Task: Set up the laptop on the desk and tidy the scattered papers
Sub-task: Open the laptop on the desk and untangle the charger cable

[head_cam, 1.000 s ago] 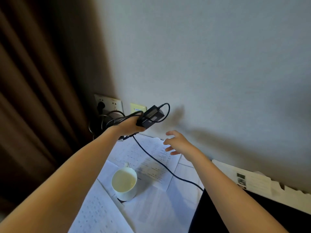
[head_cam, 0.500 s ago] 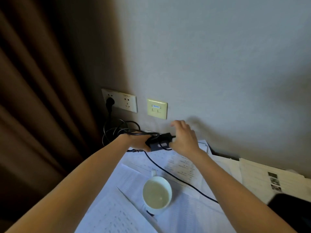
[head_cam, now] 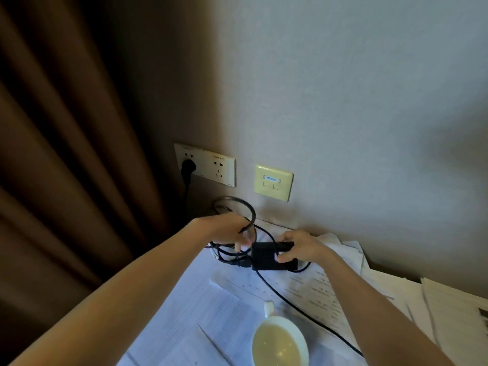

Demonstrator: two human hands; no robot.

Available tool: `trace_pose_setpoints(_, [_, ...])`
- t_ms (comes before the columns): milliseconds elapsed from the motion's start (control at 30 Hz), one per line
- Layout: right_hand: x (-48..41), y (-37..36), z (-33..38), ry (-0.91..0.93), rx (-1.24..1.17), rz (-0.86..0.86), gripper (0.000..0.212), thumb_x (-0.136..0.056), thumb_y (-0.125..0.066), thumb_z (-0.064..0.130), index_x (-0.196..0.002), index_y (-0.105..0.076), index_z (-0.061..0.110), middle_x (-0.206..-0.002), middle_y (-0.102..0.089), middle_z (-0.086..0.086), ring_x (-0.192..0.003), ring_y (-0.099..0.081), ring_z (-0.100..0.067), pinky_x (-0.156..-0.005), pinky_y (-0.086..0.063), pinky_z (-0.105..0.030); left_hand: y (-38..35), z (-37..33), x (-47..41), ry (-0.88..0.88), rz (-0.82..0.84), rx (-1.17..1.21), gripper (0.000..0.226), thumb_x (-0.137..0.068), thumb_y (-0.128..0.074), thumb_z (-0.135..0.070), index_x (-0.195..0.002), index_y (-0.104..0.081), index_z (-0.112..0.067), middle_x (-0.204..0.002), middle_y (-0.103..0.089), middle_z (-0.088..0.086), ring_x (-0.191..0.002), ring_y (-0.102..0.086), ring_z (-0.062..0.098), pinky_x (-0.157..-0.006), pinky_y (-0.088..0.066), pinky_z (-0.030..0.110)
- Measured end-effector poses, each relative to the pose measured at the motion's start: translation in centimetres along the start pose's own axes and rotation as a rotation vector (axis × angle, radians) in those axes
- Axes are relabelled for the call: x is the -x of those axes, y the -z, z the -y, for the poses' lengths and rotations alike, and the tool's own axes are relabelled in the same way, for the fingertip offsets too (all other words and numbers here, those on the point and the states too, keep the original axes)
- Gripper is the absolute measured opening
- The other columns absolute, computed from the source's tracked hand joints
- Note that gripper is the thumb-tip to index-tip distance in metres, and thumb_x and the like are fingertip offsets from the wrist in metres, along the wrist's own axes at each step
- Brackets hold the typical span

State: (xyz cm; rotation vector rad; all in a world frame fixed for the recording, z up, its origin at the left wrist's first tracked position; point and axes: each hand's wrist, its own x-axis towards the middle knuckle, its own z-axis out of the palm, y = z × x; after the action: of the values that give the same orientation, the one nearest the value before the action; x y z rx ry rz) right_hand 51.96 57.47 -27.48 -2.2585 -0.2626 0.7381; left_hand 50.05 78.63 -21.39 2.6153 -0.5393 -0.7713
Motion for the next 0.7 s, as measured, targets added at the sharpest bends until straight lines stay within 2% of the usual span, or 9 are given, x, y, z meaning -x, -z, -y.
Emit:
trace_pose_setpoints(133, [-2.5,0.2,-1.5,-0.053,-0.021,0.019,0.017,-0.078,-0.075,0.019,-0.091,-0.063,0.023,-0.101,-0.062,0.0,-0.104,-0.057,-0.018,-0.091,-0.046,-0.03,2.0,2.8,1.0,0.053,-0.102,0.254,0.021,-0.099,-0.046,-0.025,-0.087,-0.062,-0.017,-0.071,-0.063,0.006,-0.059,-0.054,0.015,-0.059,-0.043,0.019])
trace_pose_setpoints(200, [-3.2,-0.2,-1.4,-0.065,-0.009,-0.038,0.011,-0.082,-0.071,0.02,-0.085,-0.063,0.027,-0.094,-0.06,0.003,-0.102,-0.056,-0.021,-0.088,-0.045,-0.03,2.9,3.1,1.4,0.059,-0.149,0.475,0.024,-0.1,-0.041,-0.024,-0.086,-0.059,-0.015,-0.06,-0.051,0.0,-0.041,-0.043,0.008,-0.045,-0.04,0.015])
trace_pose_setpoints(233, [-3.4,-0.5,-1.2,-0.072,0.002,-0.094,0.011,-0.084,-0.069,0.018,-0.092,-0.063,0.023,-0.096,-0.059,0.003,-0.104,-0.055,-0.022,-0.087,-0.044,-0.029,3.2,3.0,1.5,0.054,-0.208,0.639,0.027,-0.101,-0.037,-0.025,-0.087,-0.057,-0.013,-0.058,-0.047,-0.001,-0.037,-0.039,0.006,-0.041,-0.039,0.015])
trace_pose_setpoints(333, [-3.2,-1.5,0.6,-0.045,0.246,-0.369,0.036,-0.086,-0.064,0.012,-0.12,-0.056,0.016,-0.122,-0.052,-0.003,-0.115,-0.05,-0.022,-0.094,-0.041,-0.03,4.0,3.0,0.7,0.02,-0.454,1.217,0.032,-0.103,-0.032,-0.026,-0.081,-0.05,-0.01,-0.051,-0.047,-0.003,-0.033,-0.033,0.004,-0.037,-0.037,0.016])
trace_pose_setpoints(367, [-2.9,-1.8,1.7,0.023,0.29,-0.455,0.033,-0.086,-0.061,0.01,-0.117,-0.056,0.017,-0.119,-0.05,-0.003,-0.111,-0.051,-0.022,-0.092,-0.042,-0.03,4.2,2.9,0.4,0.018,-0.52,1.383,0.033,-0.103,-0.032,-0.026,-0.079,-0.048,-0.01,-0.048,-0.048,-0.004,-0.032,-0.032,0.003,-0.036,-0.036,0.016])
trace_pose_setpoints(433, [-2.1,-2.5,4.3,0.155,0.15,-0.525,0.019,-0.086,-0.06,0.006,-0.099,-0.057,0.019,-0.098,-0.052,0.002,-0.092,-0.053,-0.018,-0.078,-0.045,-0.028,4.4,2.8,-0.3,0.034,-0.626,1.66,0.033,-0.103,-0.033,-0.028,-0.078,-0.046,-0.011,-0.049,-0.048,-0.003,-0.03,-0.032,0.003,-0.035,-0.036,0.015])
trace_pose_setpoints(500, [-1.4,-2.9,7.0,0.197,-0.107,-0.371,0.015,-0.086,-0.065,0.013,-0.08,-0.056,0.023,-0.08,-0.055,0.007,-0.075,-0.053,-0.013,-0.065,-0.042,-0.021,4.5,2.8,-0.5,0.017,-0.707,1.906,0.035,-0.103,-0.03,-0.032,-0.077,-0.044,-0.012,-0.054,-0.045,-0.003,-0.03,-0.034,0.004,-0.038,-0.036,0.016])
trace_pose_setpoints(600, [-0.1,-4.3,10.0,0.095,-0.466,0.028,0.006,-0.088,-0.064,0.026,-0.085,-0.064,0.02,-0.076,-0.062,0.004,-0.061,-0.055,-0.009,-0.055,-0.041,-0.015,4.6,2.9,-0.5,-0.049,-0.882,2.21,0.037,-0.102,-0.028,-0.038,-0.077,-0.043,-0.015,-0.059,-0.044,-0.004,-0.032,-0.039,0.004,-0.047,-0.034,0.017])
trace_pose_setpoints(700, [-0.5,-5.9,11.9,0.095,-0.875,0.054,0.014,-0.091,-0.059,0.027,-0.1,-0.063,0.017,-0.087,-0.066,0.002,-0.066,-0.057,-0.01,-0.059,-0.043,-0.018,4.5,2.6,-0.1,-0.063,-1.001,2.362,0.035,-0.101,-0.031,-0.04,-0.081,-0.044,-0.015,-0.067,-0.047,-0.001,-0.044,-0.045,0.007,-0.054,-0.035,0.019])
